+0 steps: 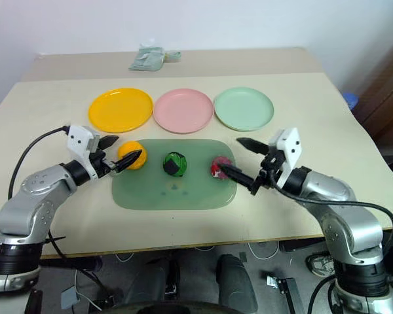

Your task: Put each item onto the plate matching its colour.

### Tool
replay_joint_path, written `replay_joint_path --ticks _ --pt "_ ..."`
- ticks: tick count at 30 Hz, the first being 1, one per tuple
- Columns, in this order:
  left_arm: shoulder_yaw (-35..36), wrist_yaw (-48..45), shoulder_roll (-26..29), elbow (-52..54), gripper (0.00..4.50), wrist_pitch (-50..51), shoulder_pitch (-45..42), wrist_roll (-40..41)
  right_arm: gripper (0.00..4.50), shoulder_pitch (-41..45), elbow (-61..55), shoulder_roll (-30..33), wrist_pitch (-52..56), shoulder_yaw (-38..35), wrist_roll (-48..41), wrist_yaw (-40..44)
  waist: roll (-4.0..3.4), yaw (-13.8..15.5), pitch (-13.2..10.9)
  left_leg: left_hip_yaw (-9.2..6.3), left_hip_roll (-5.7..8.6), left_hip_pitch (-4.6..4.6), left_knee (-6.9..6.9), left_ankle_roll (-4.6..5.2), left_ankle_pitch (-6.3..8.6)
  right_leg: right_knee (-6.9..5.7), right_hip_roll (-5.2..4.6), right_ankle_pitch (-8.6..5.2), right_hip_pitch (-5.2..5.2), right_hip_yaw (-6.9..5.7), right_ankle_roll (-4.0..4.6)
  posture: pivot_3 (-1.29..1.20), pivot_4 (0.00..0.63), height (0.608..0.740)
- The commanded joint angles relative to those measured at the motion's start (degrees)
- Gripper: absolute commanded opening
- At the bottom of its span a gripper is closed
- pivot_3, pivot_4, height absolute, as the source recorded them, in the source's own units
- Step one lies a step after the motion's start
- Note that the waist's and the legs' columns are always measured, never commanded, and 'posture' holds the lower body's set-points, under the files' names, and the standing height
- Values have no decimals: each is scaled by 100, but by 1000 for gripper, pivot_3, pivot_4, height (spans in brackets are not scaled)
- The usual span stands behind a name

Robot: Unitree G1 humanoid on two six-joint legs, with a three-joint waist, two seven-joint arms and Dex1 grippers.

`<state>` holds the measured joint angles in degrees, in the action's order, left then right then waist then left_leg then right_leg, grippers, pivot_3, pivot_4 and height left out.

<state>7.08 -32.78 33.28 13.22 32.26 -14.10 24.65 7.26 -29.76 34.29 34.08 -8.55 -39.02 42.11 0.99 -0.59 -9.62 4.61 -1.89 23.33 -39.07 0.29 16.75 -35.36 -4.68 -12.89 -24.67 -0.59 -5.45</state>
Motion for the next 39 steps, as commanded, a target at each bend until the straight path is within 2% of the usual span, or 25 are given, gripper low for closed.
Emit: replay_joint_path --ticks 1,12,16,21,24,27,30,33,39 --pt "-144 -71 74 -79 4500 69 -148 -134 4479 -71 -371 -76 -15 54 -84 -155 0 -3 0 0 0 0 0 0 0 0 1 1 0 0 -2 0 150 740" --pt "-359 -119 87 -354 4500 384 -323 -289 4479 -253 -685 -190 -36 333 -58 -430 0 4 0 -1 1 0 -2 0 0 -1 1 1 0 0 -2 0 150 740" --pt "-351 -89 56 -414 3373 367 -371 -351 4500 -162 -625 -207 -65 383 -40 -465 0 2 0 -2 0 1 -2 0 0 -1 1 0 0 0 -2 0 150 740" --pt "-148 112 -116 -479 3275 215 -482 -340 4500 -32 -504 -243 -128 464 26 -456 0 6 0 -2 1 0 -2 0 0 -1 1 2 0 0 -4 0 150 740" --pt "120 765 -391 -727 3275 91 -798 -528 4500 115 -409 -310 -186 546 87 -482 2 11 -1 -2 1 1 -5 0 0 -2 1 5 0 0 -10 0 150 740" --pt "364 1754 -802 -1291 3275 21 -1516 -812 4500 284 -287 -407 -232 599 143 -531 12 44 0 -9 4 2 -12 0 -1 -8 3 8 3 -3 -16 0 150 740" --pt "436 2202 -1034 -1807 3275 -41 -2065 -975 4500 375 -219 -461 -250 643 186 -523 12 85 0 -6 7 2 -12 1 0 -6 1 13 4 -3 -24 0 150 740" --pt "282 2884 -1216 -3243 3275 -123 -3167 -1462 4500 514 -110 -545 -287 755 254 -522 14 142 0 -4 10 3 -13 0 -1 -5 3 15 6 -7 -27 0 150 740" --pt "258 3427 -1300 -5327 3275 -659 -4250 -1894 4500 525 -132 -646 -328 795 323 -589 14 111 0 1 13 5 -12 0 -1 5 3 20 12 -15 -38 0 150 740"
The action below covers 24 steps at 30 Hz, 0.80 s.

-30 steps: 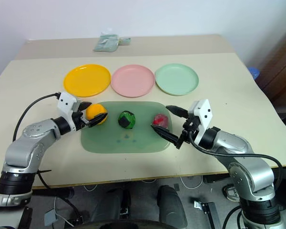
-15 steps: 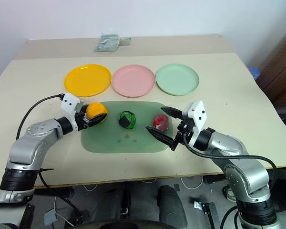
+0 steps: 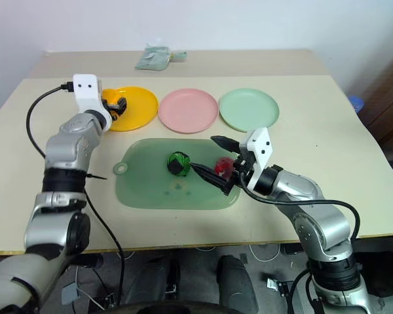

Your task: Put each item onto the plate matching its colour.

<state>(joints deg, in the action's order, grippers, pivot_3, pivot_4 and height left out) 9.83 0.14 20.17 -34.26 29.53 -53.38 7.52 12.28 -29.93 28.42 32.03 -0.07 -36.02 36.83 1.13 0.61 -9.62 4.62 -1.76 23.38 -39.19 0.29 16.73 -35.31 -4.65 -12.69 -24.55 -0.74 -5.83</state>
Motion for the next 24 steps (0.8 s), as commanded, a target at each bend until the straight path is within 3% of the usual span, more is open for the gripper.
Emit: replay_joint_path --ticks 1,7,9,11,15,21,24 --pt "-11 126 6 -784 3275 -509 -417 -200 4500 2 -137 -69 -124 -61 29 -85 0 -14 0 1 0 0 1 0 0 1 0 0 -1 0 -1 0 150 740" --pt "131 -124 -38 -1631 3275 -856 -756 -52 4500 -131 -295 -140 -120 -78 83 -284 3 4 -2 1 -2 3 1 -1 -1 -1 -1 1 -2 -6 -2 0 150 740" --pt "148 -192 -40 -1723 4306 -947 -784 -29 4500 -144 -321 -150 -119 -72 91 -320 3 7 -2 1 -2 3 1 -1 -1 -2 -1 1 -1 -6 -2 0 150 740" --pt "188 -195 -31 -1707 4475 -1057 -772 -3 4500 -160 -353 -150 -111 -68 98 -361 3 6 -2 0 -2 3 0 -1 -1 -2 -1 1 -1 -6 -2 0 150 740" --pt "400 -628 52 -540 4475 -1497 -209 299 4500 -115 -295 -94 -70 -42 170 -392 3 -17 -2 1 -4 3 1 -2 -1 -3 -2 1 -1 -5 -2 0 150 740" --pt "550 -1188 331 1400 4475 -1187 1074 682 4500 179 -99 -133 44 79 288 -466 2 -107 -2 0 -8 -2 1 -6 -3 -11 -2 1 -2 -4 -1 0 150 740" --pt "355 -2393 665 2936 4475 -919 2280 1223 4500 523 123 -162 219 423 485 -478 2 -141 -1 -5 -9 -2 2 -7 -4 -14 -3 1 -2 -3 -1 0 150 740"
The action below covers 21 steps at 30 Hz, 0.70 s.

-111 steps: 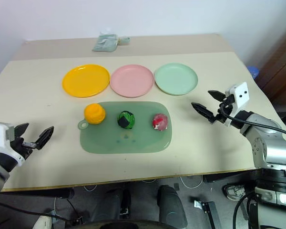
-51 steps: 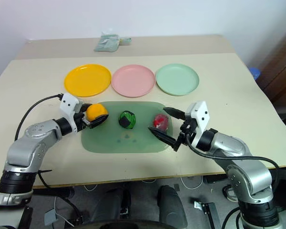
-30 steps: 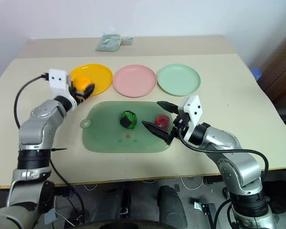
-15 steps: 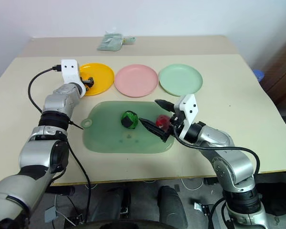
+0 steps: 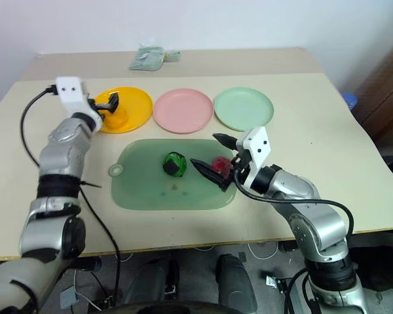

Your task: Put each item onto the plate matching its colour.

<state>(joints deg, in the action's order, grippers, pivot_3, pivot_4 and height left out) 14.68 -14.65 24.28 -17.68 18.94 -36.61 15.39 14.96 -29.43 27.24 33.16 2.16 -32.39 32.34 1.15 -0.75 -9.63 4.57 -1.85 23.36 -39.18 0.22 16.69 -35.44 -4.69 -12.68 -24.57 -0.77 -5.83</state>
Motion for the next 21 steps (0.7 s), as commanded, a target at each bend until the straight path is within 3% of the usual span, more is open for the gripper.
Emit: replay_joint_path --ticks 1,6,10,21 --pt "-230 -1332 421 1762 4475 301 1052 619 4500 384 147 -78 185 332 173 -28 0 -28 0 -3 -2 -2 0 0 0 0 -1 -1 0 2 1 0 150 740" --pt "-381 -2537 1073 3155 4475 590 2568 1099 4500 829 516 -297 334 889 518 -47 -2 3 1 -5 -8 -2 2 0 0 -3 -2 -11 -4 5 22 0 150 740" --pt "-234 -2960 1497 3474 4475 191 3574 870 4500 1076 1005 -493 196 1444 1050 -27 -2 -6 1 -5 -7 -3 2 0 1 -4 -7 -14 -6 5 29 0 150 740" --pt "39 -3607 1546 3976 4475 -12 4409 1381 4500 1397 2059 -1083 73 1586 1751 -266 -5 -9 0 -4 -8 1 3 1 2 -5 -12 -15 -13 5 30 0 150 740"
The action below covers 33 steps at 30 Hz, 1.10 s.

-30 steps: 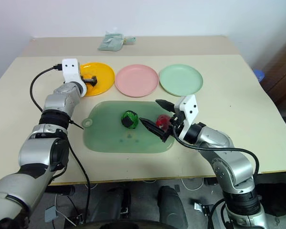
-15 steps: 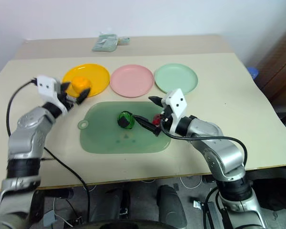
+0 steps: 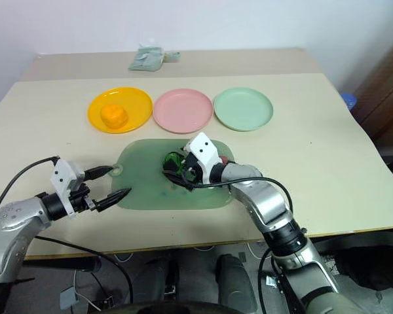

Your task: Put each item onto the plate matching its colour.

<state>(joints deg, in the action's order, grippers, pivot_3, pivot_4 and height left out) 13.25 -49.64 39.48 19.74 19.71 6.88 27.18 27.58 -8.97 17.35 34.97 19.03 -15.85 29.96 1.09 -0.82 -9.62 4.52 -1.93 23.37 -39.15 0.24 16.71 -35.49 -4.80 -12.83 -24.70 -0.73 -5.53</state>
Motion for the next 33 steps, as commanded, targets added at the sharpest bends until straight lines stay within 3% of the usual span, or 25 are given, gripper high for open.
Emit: replay_joint_path --ticks 1,11,14,17,28,33 --pt "186 -142 21 242 4475 -101 82 230 4500 141 40 -116 -98 -104 107 -11 0 -1 0 1 0 0 0 0 0 0 0 0 0 0 0 0 150 740" --pt "-64 -216 -82 99 4475 -568 305 -130 4500 158 379 -395 36 -165 107 194 -1 -10 0 2 0 0 1 1 1 2 2 0 -1 1 0 0 150 740" --pt "-70 -223 -123 96 4500 -634 349 -157 3609 185 388 -421 34 -211 114 188 -1 -17 0 2 0 0 2 1 1 1 3 0 -2 1 0 0 150 740" --pt "-68 -213 -141 110 4500 -654 373 -162 2117 205 357 -430 79 -268 116 175 -2 -19 -1 2 -1 0 3 1 1 1 3 0 -3 1 0 0 150 740" --pt "-296 -25 -208 180 4500 -521 64 -206 2117 592 55 -465 252 -783 -5 19 -3 -16 -2 2 -1 1 3 0 1 1 3 0 -3 1 -1 0 150 740" --pt "-511 119 -278 430 4500 -379 -97 -165 2117 1557 1117 -286 138 -1650 183 -597 -7 -20 -4 3 0 4 4 0 1 -2 4 1 -9 1 -2 0 150 740"
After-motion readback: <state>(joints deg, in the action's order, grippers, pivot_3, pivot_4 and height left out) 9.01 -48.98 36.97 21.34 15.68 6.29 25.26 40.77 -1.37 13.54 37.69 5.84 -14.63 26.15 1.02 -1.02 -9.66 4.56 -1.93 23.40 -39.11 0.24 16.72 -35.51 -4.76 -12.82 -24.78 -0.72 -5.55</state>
